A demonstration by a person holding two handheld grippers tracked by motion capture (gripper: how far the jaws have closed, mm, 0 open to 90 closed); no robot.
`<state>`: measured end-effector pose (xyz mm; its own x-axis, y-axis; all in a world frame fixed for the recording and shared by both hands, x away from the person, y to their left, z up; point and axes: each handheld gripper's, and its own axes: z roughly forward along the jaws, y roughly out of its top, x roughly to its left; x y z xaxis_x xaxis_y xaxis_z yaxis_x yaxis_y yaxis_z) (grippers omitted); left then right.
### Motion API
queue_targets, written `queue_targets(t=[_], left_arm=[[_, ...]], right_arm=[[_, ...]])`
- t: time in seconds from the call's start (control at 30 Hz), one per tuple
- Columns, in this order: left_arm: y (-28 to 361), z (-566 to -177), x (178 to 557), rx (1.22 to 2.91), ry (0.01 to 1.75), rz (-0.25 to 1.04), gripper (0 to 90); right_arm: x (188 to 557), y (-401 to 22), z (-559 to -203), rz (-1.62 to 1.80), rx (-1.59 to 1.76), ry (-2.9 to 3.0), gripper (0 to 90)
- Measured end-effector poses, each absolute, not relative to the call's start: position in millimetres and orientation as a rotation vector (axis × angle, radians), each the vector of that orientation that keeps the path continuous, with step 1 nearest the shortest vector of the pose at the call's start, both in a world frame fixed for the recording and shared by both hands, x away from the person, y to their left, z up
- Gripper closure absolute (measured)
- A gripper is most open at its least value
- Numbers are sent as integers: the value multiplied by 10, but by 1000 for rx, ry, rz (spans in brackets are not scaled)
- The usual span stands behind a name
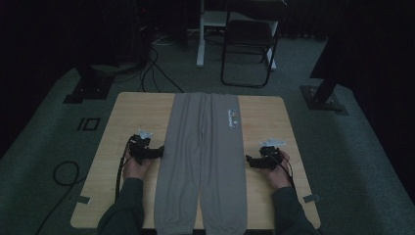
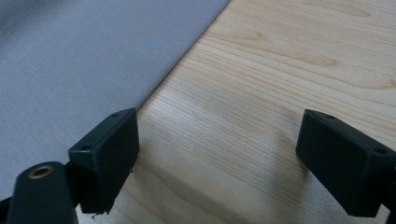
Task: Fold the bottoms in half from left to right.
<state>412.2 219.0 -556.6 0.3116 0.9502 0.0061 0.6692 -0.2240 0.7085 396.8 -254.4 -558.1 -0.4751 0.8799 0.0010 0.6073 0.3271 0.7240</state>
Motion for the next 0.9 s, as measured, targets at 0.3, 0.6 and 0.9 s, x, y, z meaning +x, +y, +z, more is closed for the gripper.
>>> queue_targets(t=[0.3, 0.6, 0.9], left_arm=[[2190, -5566, 4124, 1968, 1446, 609, 128], [2207, -5499, 4079, 2001, 1421, 583, 434], [2165, -5471, 4053, 2016, 1446, 645, 528]], right_arm=[[3971, -2545, -5581, 946, 1315, 2204, 138], [3966, -2543, -5581, 945, 1320, 2200, 141], [3957, -2542, -5581, 945, 1321, 2198, 141]])
